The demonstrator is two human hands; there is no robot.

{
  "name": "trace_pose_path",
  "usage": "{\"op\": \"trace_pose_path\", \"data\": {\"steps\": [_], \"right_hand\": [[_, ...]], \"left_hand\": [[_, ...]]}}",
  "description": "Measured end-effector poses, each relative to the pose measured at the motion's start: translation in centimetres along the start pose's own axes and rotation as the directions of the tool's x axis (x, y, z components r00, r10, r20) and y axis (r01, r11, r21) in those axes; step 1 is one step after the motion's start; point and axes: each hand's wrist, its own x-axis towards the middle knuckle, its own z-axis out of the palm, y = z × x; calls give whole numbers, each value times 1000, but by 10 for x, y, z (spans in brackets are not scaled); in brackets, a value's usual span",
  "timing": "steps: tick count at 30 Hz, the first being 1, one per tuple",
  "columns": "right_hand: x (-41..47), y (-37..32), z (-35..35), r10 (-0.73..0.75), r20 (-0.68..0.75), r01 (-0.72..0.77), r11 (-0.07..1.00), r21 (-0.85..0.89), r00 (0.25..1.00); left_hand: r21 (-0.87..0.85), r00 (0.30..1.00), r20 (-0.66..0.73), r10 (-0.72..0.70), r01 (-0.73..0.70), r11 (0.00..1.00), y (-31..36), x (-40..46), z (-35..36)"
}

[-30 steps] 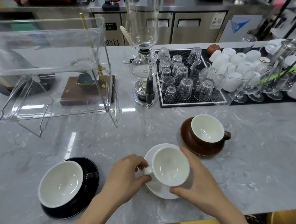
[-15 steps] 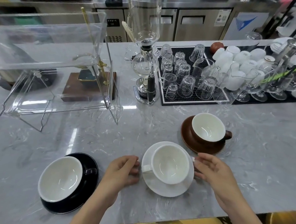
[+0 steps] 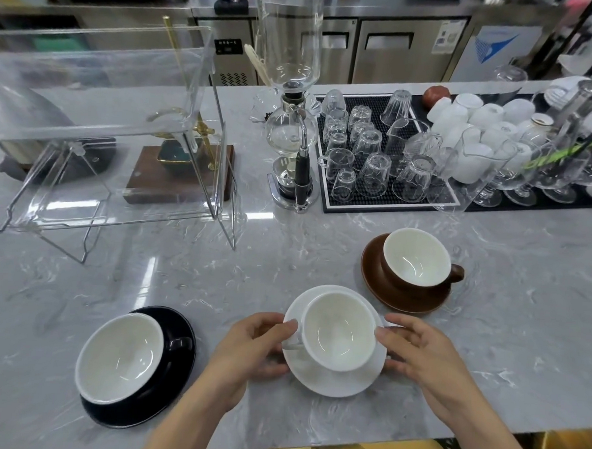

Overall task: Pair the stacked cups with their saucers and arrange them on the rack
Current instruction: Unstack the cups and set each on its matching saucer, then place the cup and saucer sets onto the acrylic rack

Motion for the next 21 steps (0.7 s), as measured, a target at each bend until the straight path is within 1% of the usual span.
{"op": "trace_pose_path", "data": {"steps": [6, 10, 15, 21], "right_hand": [[4, 0, 0, 17, -15, -17, 1000, -1, 1000], [4, -1, 2, 13, -32, -13, 1000, -16, 999], [0, -13, 7, -43, -12, 43, 999, -30, 999], [-9, -42, 25, -123, 68, 127, 990, -59, 990]], "left_hand": [[41, 999, -16, 42, -42, 998, 2, -3, 6], [19, 998, -17, 60, -59, 998, 5, -8, 8], [13, 990, -35, 134, -134, 991, 17, -19, 4], [3, 970, -34, 242, -242, 970, 33, -36, -16]]}}
